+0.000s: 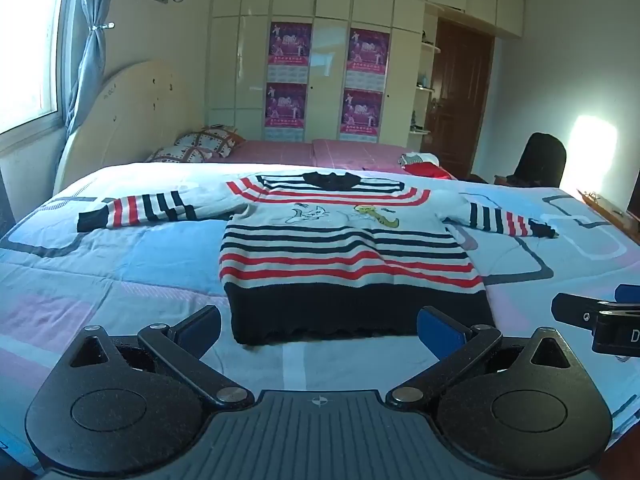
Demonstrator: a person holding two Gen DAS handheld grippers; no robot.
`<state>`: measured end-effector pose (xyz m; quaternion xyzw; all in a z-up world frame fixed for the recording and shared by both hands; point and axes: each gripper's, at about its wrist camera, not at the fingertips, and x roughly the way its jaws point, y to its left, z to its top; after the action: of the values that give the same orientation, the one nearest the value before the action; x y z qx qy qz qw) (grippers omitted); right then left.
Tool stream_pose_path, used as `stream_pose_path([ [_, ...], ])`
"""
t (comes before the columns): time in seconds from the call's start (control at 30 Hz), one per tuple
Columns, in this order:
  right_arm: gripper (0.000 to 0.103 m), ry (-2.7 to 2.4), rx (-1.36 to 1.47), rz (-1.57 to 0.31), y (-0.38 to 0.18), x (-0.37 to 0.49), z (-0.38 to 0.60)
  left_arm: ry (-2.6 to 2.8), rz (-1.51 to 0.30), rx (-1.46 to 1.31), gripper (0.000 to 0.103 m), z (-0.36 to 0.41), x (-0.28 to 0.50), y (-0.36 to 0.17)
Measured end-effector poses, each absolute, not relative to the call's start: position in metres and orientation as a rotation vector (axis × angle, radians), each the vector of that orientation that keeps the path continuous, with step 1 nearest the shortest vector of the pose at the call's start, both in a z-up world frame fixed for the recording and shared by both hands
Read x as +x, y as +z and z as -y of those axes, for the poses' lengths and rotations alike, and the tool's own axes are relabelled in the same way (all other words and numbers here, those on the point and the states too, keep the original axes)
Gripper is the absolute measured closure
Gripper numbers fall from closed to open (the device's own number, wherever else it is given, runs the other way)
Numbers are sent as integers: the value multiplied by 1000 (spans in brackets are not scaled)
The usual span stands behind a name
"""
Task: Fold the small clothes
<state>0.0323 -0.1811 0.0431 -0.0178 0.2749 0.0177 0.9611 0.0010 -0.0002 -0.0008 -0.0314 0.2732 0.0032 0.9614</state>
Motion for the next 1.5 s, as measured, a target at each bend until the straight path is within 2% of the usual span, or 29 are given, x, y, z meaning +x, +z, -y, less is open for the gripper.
stream_pose_path([
  [1.5,0,34,-28,-557,43,38,180,-9,-539,-69,0,-1,7,3],
])
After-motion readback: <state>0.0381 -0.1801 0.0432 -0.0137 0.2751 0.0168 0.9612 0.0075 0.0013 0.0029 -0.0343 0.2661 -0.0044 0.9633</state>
